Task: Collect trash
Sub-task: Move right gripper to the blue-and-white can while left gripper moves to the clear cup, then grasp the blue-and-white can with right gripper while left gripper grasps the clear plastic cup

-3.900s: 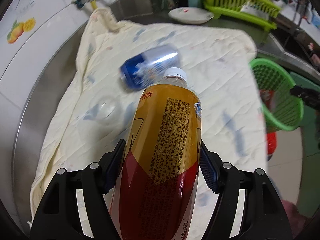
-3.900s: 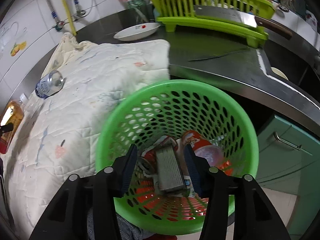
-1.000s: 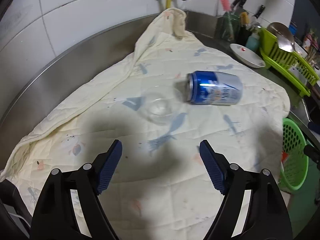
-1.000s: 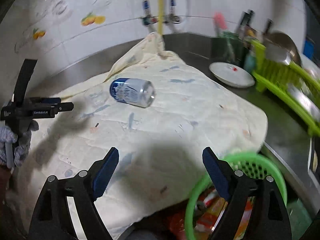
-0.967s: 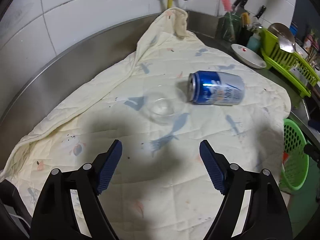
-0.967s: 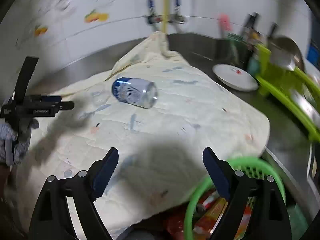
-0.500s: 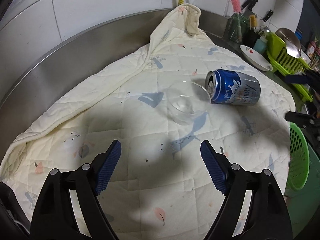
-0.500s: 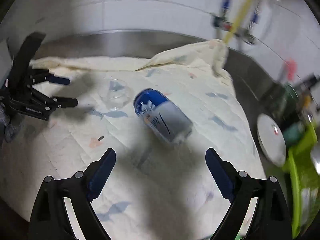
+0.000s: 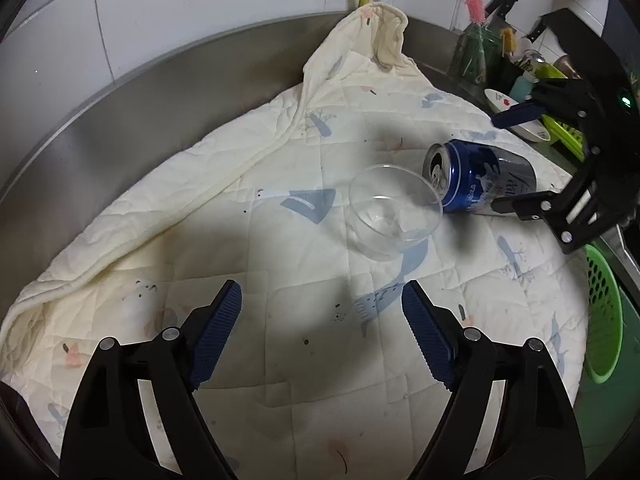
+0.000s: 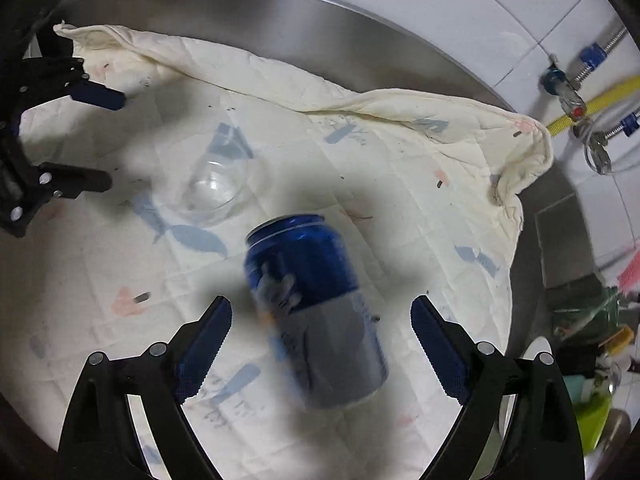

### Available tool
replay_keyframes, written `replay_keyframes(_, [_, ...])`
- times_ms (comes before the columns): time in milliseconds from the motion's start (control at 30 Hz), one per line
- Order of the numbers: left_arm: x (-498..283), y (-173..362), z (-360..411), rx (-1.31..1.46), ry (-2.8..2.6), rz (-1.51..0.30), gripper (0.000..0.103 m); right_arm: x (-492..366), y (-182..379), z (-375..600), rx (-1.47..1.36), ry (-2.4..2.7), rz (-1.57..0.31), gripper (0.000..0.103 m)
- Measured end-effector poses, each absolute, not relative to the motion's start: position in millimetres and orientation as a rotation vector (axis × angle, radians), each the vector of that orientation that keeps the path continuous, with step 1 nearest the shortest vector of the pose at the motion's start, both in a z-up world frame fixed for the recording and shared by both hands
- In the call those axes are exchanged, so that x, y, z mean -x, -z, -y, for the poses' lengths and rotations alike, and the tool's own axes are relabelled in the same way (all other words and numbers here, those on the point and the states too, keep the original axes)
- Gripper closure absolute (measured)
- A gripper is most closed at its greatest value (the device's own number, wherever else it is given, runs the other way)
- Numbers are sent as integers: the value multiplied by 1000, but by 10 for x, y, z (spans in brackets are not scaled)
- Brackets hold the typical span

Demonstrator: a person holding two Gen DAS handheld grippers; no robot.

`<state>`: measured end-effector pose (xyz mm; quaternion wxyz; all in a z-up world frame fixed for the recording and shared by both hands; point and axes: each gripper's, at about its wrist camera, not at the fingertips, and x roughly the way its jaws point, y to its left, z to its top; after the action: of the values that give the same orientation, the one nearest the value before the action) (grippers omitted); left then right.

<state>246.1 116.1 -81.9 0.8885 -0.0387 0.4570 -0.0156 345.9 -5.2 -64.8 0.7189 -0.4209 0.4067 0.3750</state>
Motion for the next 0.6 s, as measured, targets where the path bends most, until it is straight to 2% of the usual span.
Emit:
replay_keyframes(267, [-2539, 887, -1092, 49, 53, -960, 20, -3687, 930, -24, 937, -827, -982, 15])
replay_keyframes(400, [-2641, 922, -1042, 55, 74, -968, 20, -3677, 1056, -57, 953, -827, -1013, 35])
replay_keyframes(600, [-2783, 952, -923, 64, 108, -972, 20, -3647, 998, 50, 847, -797, -1031, 36])
